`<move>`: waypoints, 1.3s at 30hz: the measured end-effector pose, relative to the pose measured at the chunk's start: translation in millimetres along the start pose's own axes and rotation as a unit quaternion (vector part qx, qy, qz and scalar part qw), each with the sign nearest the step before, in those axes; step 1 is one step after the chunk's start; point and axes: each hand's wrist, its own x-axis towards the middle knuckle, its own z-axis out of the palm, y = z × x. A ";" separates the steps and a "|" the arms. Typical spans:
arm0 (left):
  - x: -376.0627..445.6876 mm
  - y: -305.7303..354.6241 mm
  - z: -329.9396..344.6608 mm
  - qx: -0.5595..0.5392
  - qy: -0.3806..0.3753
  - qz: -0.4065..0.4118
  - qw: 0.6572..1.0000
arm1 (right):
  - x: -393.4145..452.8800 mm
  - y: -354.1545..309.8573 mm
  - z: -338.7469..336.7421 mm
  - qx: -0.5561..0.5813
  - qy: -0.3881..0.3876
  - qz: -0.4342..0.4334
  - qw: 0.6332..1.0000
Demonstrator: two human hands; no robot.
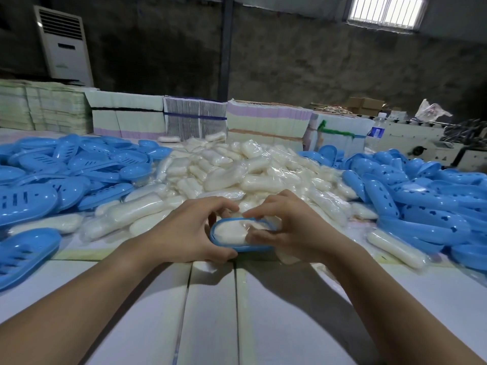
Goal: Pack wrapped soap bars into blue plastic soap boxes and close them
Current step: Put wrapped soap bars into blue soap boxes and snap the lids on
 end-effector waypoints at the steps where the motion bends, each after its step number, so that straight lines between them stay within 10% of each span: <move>1: 0.1 -0.6 1.6 -0.029 0.004 -0.007 1.000 | 0.1 1.0 -2.9 0.000 -0.001 0.009 1.000; 7: 1.2 -0.7 9.8 -0.105 -0.005 -0.022 0.994 | -2.1 4.7 -18.9 0.035 -0.050 0.029 0.998; 12: 1.8 6.2 19.5 -0.076 -0.024 0.003 0.997 | -0.5 27.5 -29.9 0.031 0.091 0.157 0.983; 22: 0.0 16.1 17.3 -0.037 -0.145 0.017 0.989 | -52.9 102.1 -71.7 -0.230 0.047 0.490 0.839; 39: 1.0 39.4 34.8 0.047 -0.122 0.015 0.991 | -45.2 97.8 -53.9 -0.108 0.251 0.340 0.900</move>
